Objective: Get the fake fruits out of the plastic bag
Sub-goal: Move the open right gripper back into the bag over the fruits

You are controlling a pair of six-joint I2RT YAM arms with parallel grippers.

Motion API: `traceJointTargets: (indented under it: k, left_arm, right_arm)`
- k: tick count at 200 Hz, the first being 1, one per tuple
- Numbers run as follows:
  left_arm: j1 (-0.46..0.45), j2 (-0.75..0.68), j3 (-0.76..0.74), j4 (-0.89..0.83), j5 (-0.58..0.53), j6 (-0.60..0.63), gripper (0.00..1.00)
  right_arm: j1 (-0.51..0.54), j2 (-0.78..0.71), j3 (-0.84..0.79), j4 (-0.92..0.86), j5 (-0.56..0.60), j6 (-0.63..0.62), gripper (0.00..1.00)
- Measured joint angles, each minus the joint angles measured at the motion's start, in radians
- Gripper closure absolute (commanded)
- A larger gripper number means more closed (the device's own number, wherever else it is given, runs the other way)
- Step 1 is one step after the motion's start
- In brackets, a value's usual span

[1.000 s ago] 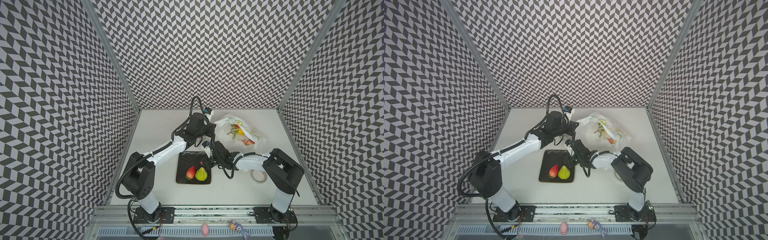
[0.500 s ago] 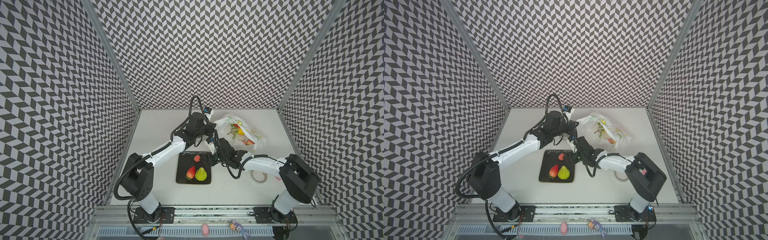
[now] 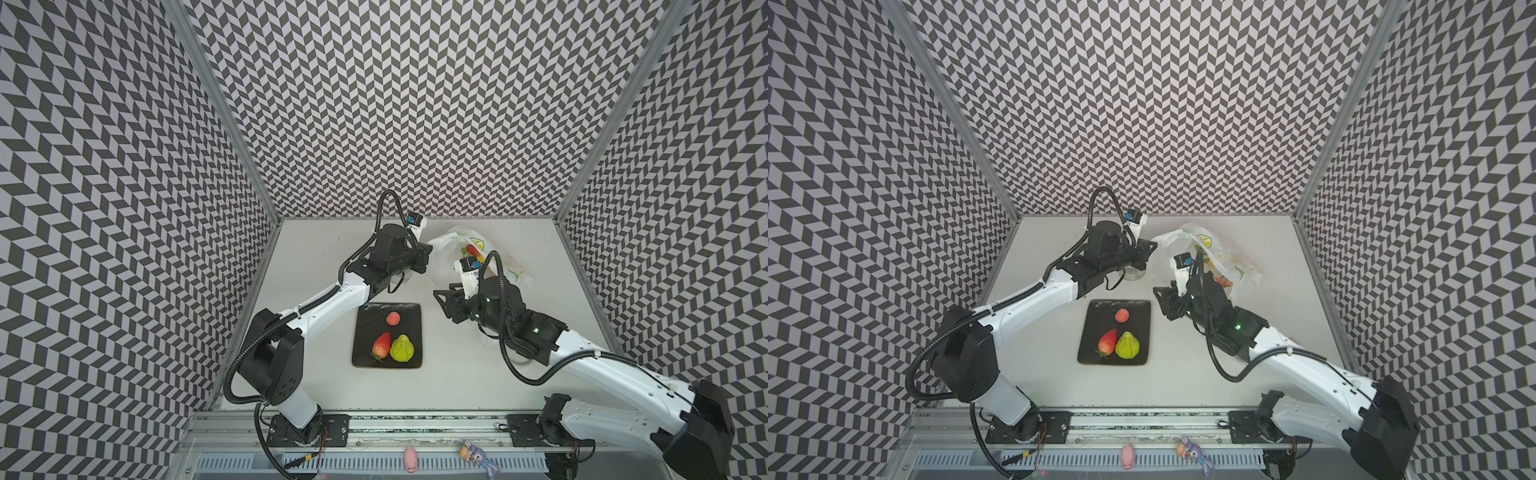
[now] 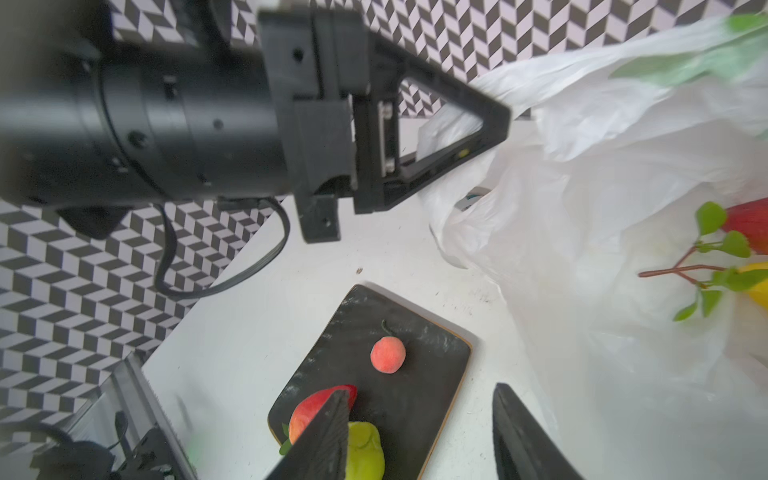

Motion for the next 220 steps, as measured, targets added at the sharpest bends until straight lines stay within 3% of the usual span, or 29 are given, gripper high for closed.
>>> traceJointTargets:
  k: [37,81,156,220]
  left_arm:
    - [0.000,0.000,0.000,-0.001,0.000,0.000,1.00]
    - [0.000,0.000,0.000,-0.001,0.000,0.000,1.00]
    - [-0.006,-0.001,0.000,-0.001,0.006,-0.019,1.00]
    - [-0.032,-0.064,-0.031,0.009,0.033,-0.073,1.00]
  right_arm:
    - [-0.027,0.072,0.003,-0.113,0.133,0.029,0.66]
    - [-0.059,0.274,0.070,-0.194,0.277,-0.170,0.70]
    - [-0.181,0.572,0.219,-0.206,0.391,-0.325,0.70]
    - [-0.253,0.662,0.230,-0.203,0.506,-0.367,0.65]
